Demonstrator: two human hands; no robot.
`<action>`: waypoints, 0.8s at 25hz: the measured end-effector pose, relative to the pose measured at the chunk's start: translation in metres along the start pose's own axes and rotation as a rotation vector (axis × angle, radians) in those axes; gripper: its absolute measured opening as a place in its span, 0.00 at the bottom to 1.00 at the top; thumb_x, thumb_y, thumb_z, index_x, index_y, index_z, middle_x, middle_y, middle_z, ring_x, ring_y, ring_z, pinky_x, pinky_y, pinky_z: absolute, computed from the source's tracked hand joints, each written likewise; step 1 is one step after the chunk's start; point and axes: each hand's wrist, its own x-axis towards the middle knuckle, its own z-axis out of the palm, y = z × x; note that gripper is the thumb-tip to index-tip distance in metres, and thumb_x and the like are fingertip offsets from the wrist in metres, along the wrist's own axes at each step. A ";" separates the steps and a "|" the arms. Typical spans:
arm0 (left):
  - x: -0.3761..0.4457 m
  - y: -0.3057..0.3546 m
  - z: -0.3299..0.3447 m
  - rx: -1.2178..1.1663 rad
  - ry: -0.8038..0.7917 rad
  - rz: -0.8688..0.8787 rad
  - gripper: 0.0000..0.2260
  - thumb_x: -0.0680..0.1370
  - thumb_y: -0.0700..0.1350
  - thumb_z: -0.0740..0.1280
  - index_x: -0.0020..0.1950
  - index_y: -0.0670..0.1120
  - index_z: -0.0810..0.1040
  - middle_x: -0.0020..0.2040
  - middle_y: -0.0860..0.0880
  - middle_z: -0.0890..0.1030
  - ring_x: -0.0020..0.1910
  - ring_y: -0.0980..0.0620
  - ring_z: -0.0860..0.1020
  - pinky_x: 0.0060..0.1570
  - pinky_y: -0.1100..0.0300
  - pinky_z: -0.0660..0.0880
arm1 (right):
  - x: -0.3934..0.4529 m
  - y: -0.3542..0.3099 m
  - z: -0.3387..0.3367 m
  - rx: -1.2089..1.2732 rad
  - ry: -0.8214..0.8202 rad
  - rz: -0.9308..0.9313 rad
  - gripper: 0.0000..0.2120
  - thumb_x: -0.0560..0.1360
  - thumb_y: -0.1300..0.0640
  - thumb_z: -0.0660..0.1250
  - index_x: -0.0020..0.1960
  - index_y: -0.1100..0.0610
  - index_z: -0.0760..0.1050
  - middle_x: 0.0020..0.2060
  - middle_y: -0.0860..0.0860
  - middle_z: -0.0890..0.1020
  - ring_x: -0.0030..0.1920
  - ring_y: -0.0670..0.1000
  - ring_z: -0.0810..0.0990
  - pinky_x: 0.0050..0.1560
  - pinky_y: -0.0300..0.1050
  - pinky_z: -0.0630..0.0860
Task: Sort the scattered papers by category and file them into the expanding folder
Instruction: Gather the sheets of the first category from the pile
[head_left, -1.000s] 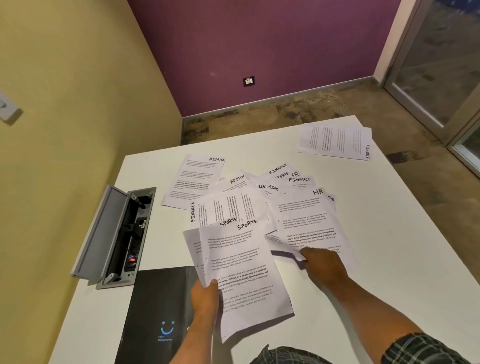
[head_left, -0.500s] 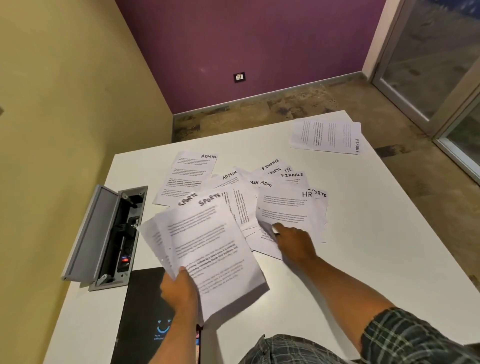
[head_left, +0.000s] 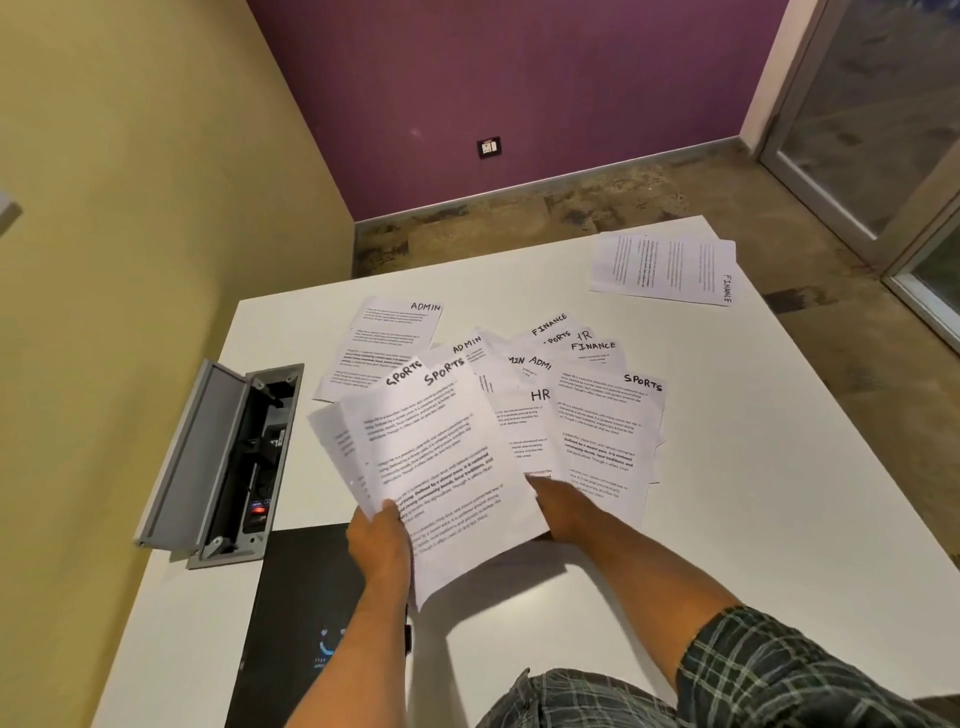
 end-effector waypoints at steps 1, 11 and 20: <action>-0.001 -0.007 0.001 0.041 -0.008 -0.013 0.08 0.80 0.41 0.63 0.59 0.45 0.77 0.50 0.42 0.82 0.44 0.43 0.81 0.44 0.51 0.81 | 0.000 0.014 -0.003 -0.113 0.063 -0.024 0.27 0.77 0.51 0.67 0.74 0.52 0.67 0.72 0.53 0.73 0.70 0.57 0.73 0.64 0.46 0.69; -0.014 -0.031 0.003 0.300 -0.072 0.011 0.14 0.80 0.42 0.62 0.64 0.41 0.76 0.57 0.40 0.81 0.54 0.37 0.80 0.55 0.48 0.77 | -0.023 0.105 0.004 -0.542 0.060 0.154 0.42 0.77 0.38 0.56 0.82 0.48 0.38 0.82 0.57 0.44 0.80 0.64 0.47 0.75 0.64 0.58; -0.025 -0.038 0.011 0.431 -0.148 0.134 0.12 0.83 0.42 0.61 0.63 0.40 0.76 0.56 0.41 0.81 0.49 0.42 0.78 0.50 0.54 0.73 | -0.015 0.072 0.003 -0.148 0.513 0.736 0.34 0.70 0.33 0.68 0.64 0.56 0.70 0.58 0.56 0.76 0.58 0.58 0.77 0.55 0.54 0.76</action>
